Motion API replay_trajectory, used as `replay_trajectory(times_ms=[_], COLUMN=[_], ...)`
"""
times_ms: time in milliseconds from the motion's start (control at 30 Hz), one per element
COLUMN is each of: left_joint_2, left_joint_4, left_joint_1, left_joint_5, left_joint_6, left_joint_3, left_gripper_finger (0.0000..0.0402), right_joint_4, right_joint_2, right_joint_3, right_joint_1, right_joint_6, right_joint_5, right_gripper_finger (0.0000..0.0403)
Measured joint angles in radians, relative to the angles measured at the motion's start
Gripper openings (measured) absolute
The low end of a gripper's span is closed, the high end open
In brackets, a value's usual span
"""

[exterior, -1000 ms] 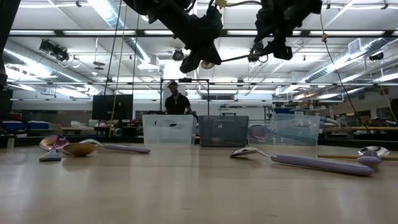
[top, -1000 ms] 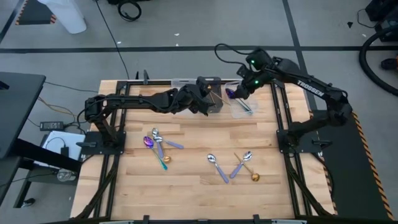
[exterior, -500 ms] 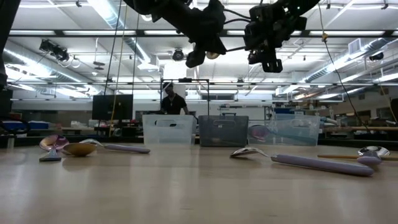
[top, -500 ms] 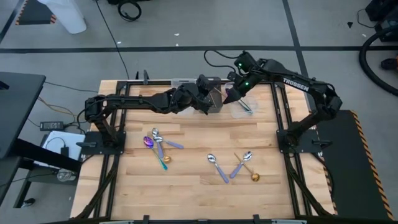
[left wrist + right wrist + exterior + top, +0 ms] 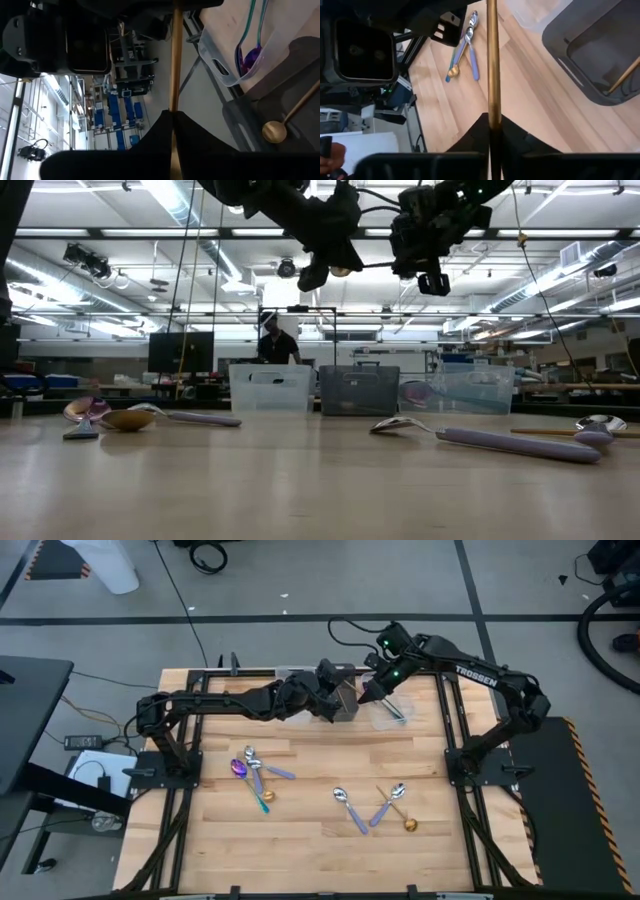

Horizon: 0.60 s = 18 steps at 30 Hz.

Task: Sort silverware by color (type)
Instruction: Put the gold spoon into the black bin

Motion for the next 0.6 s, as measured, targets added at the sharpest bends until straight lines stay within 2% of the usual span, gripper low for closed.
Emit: replay_trajectory(times_ms=[167,433,533,600], left_joint_2=[0.0,0.0,0.0,0.0], left_joint_4=[-0.01,0.05,0.086,0.1], left_joint_1=[0.009,0.006,0.002,0.004], left_joint_5=[0.0,0.038,0.058,0.073], left_joint_6=[-0.137,-0.465,-0.625,-0.791], left_joint_3=[0.0,0.0,0.0,0.0], left_gripper_finger=[0.0035,0.0097,0.0117,0.0129], right_joint_4=[0.028,0.038,0.037,0.039], right_joint_2=[-0.001,0.0,0.0,0.0], right_joint_3=[0.0,-0.001,-0.001,-0.001], right_joint_1=[0.001,0.0,0.001,0.001], right_joint_6=[0.002,0.012,0.007,-0.003], right_joint_5=[0.026,0.11,0.154,0.184], right_gripper_finger=[0.0018,0.0017,0.0018,0.0018])
